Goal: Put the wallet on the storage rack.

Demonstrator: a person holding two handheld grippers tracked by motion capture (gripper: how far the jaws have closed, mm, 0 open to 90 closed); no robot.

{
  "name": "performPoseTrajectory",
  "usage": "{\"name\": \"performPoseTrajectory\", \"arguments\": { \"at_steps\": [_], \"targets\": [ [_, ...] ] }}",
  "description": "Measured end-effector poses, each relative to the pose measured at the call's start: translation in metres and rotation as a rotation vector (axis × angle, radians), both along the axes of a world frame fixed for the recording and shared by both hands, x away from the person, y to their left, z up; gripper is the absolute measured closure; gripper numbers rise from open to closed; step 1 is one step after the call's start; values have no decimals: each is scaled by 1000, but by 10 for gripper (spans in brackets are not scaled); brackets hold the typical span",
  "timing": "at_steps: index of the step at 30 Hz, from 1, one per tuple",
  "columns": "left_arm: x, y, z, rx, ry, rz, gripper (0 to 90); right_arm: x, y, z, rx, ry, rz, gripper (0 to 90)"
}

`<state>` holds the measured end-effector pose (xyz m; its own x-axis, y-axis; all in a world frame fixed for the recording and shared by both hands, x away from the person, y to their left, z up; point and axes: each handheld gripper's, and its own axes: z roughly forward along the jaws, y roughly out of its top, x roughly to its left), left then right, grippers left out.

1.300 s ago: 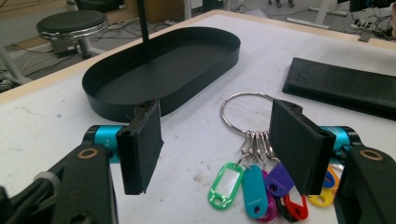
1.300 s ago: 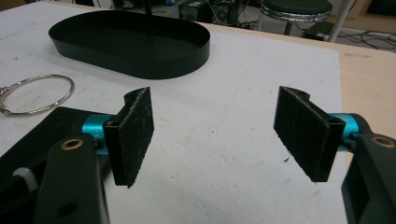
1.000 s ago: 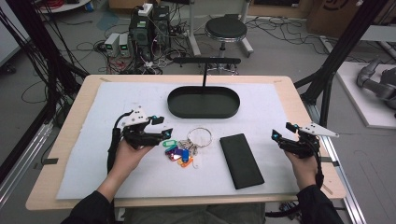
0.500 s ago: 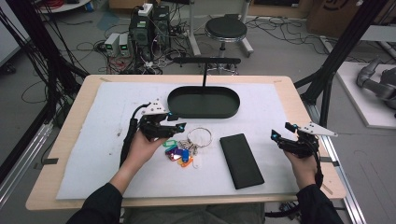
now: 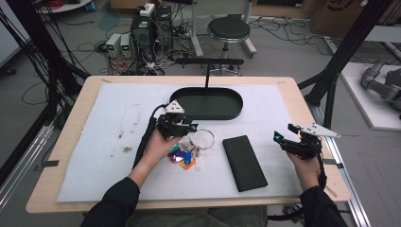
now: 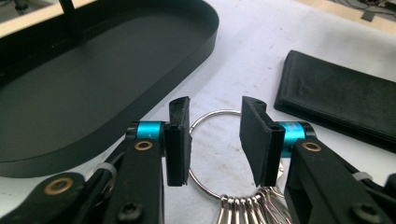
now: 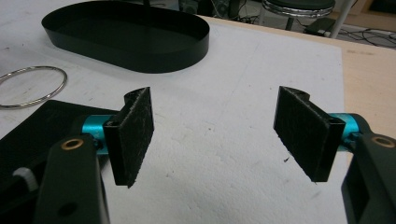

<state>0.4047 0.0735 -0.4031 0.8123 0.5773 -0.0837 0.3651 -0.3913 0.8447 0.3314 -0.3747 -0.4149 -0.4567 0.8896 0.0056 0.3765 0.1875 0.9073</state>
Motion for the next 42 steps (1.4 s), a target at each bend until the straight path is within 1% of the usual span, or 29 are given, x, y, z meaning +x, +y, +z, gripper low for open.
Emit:
{"name": "performPoseTrajectory", "arguments": {
  "at_steps": [4,7,8,14,15,16,19,20,21,22,27,28,29,30,32,34,37,39,41,42],
  "targets": [
    [7,-7,-8,32,26,8,670,0,0,0,-4,0,1,293],
    [10,-12,-14,79,36,26,678,1,0,0,-4,3,1,293],
    [12,-14,-16,93,37,28,692,1,0,0,-3,4,1,293],
    [18,-18,-27,127,74,40,724,1,0,0,-6,2,0,293],
    [18,-18,-27,127,74,40,737,1,0,0,-6,2,0,293],
    [19,-19,-29,140,80,44,741,1,0,0,-6,2,0,293],
    [20,-20,-31,150,83,48,741,1,0,-1,-7,3,2,292],
    [21,-20,-33,161,83,50,747,1,1,-1,-6,5,2,293],
    [22,-22,-35,188,84,62,754,1,1,-1,-5,5,3,293],
    [22,-22,-36,199,87,64,755,1,1,-1,-7,4,3,293],
    [23,-22,-38,195,86,68,792,1,0,-1,-6,4,-1,293],
    [23,-22,-38,195,86,68,814,1,0,-1,-6,3,-1,293],
    [22,-24,-38,199,85,66,836,1,0,-1,-6,3,0,293],
    [21,-24,-38,216,75,61,854,1,0,-1,-8,1,2,293],
    [19,-27,-38,231,59,65,855,1,0,-1,-8,4,1,293],
    [19,-27,-37,236,60,68,859,1,1,-1,-8,2,1,293],
    [19,-25,-38,208,73,73,862,1,0,0,-9,-2,1,293],
    [20,-23,-38,176,86,68,862,1,0,0,-7,0,-1,293],
    [20,-22,-37,161,84,62,863,1,0,0,-6,-3,-1,293],
    [19,-22,-35,160,77,57,863,1,0,0,-5,-1,-4,293]
  ]
}}
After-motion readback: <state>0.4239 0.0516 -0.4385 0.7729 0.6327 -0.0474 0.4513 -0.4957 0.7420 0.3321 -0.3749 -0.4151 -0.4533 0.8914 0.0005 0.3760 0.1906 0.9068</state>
